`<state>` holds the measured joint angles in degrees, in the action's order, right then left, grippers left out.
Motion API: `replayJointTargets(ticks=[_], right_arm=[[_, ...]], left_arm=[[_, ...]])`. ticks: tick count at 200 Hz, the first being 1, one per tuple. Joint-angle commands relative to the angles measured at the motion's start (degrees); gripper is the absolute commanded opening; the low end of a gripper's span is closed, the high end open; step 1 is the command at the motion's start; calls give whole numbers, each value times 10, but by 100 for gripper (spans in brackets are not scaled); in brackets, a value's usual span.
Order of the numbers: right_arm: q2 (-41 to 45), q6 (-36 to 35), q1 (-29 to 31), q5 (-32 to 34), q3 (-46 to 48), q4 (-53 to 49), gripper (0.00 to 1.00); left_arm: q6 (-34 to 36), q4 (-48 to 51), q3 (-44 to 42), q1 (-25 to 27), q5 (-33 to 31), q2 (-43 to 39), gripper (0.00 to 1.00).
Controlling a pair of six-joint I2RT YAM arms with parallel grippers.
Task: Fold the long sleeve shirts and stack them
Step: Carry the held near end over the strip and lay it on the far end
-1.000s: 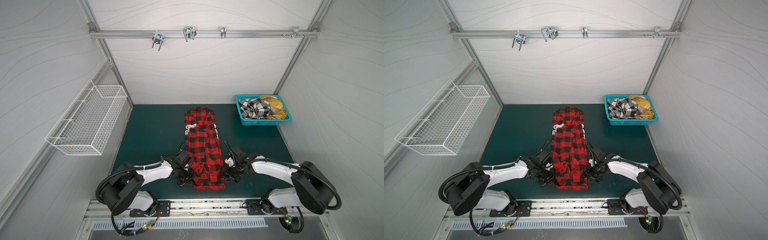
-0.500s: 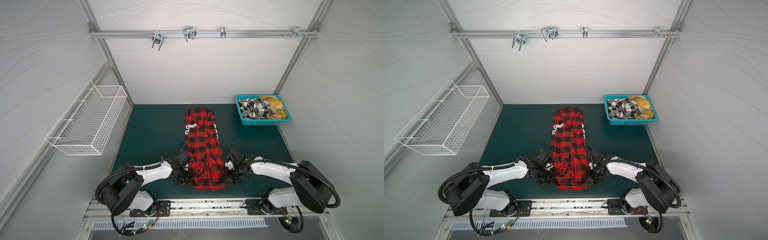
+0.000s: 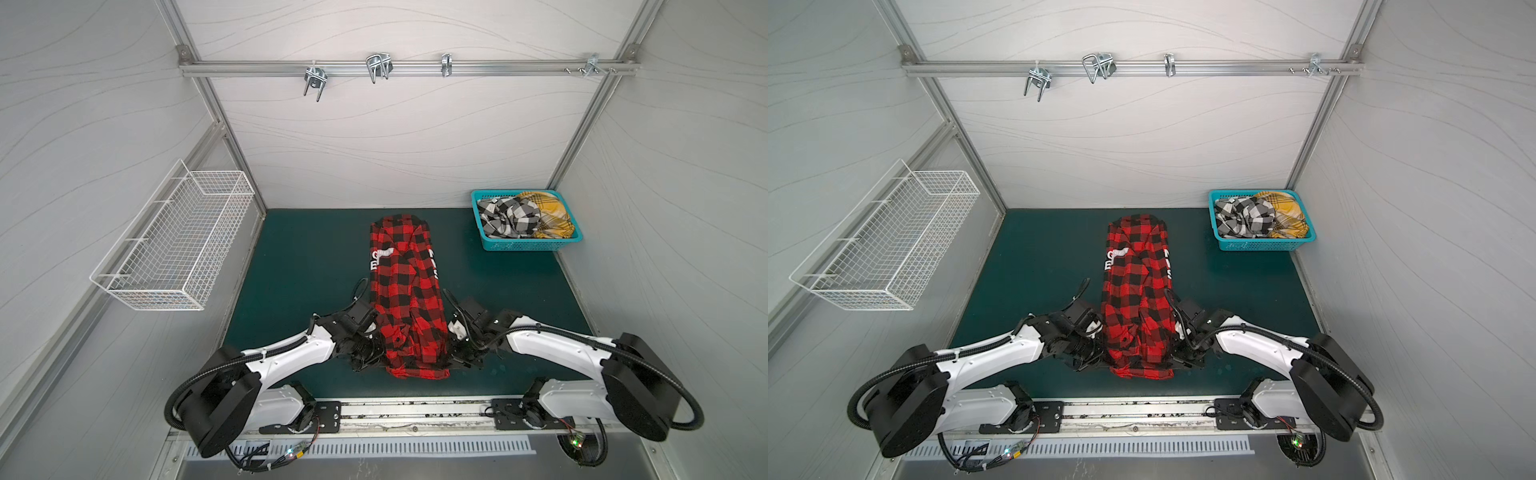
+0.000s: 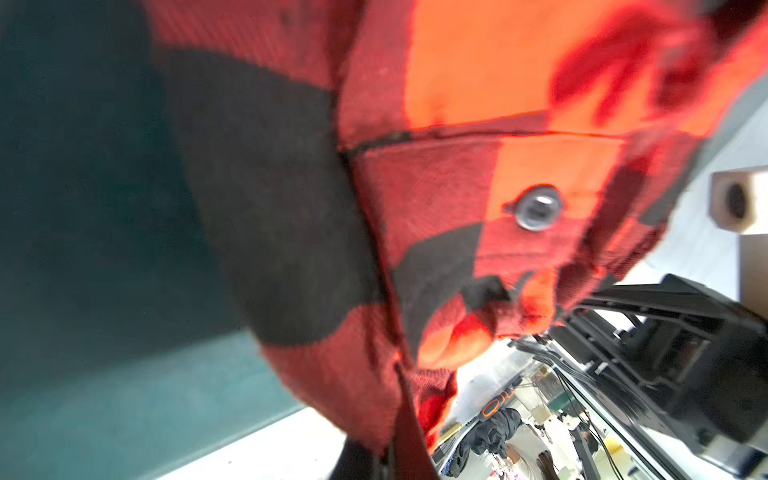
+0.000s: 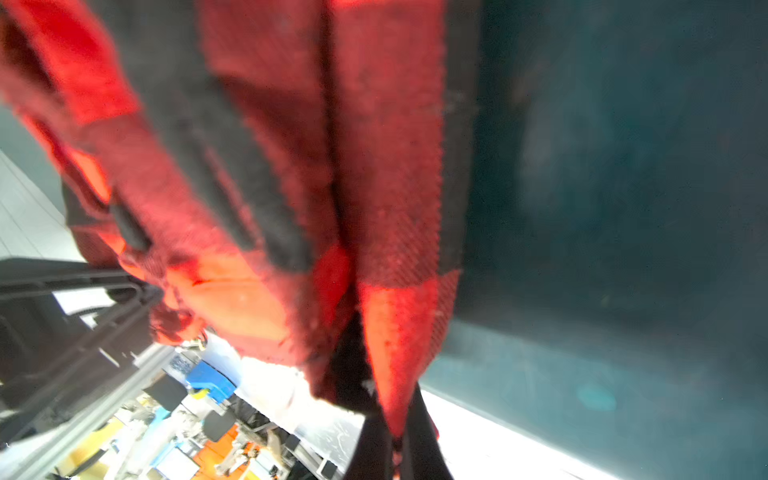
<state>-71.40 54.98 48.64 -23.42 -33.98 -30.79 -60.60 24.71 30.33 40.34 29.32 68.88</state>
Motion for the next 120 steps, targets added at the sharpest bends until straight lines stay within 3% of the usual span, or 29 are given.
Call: replayJointTargets(ticks=[1,40,68,99,120], right_arm=[[37,28,21,24,-10,-75,3],[80,30,23,52,-64,-129,4],[57,-10,-21,32,-134,-139,4],[-29,-80,-98,3,-253,-147,4],[-115,-131,-163,-9,-358,-159,5]], left_arm=[[-16,41,17,4,-9,-32,0],[-40,58,38,7,-14,-85,0],[-67,26,86,-5,-37,-98,0],[-10,43,219,-87,-43,-18,0],[32,30,321,-151,-33,84,0]])
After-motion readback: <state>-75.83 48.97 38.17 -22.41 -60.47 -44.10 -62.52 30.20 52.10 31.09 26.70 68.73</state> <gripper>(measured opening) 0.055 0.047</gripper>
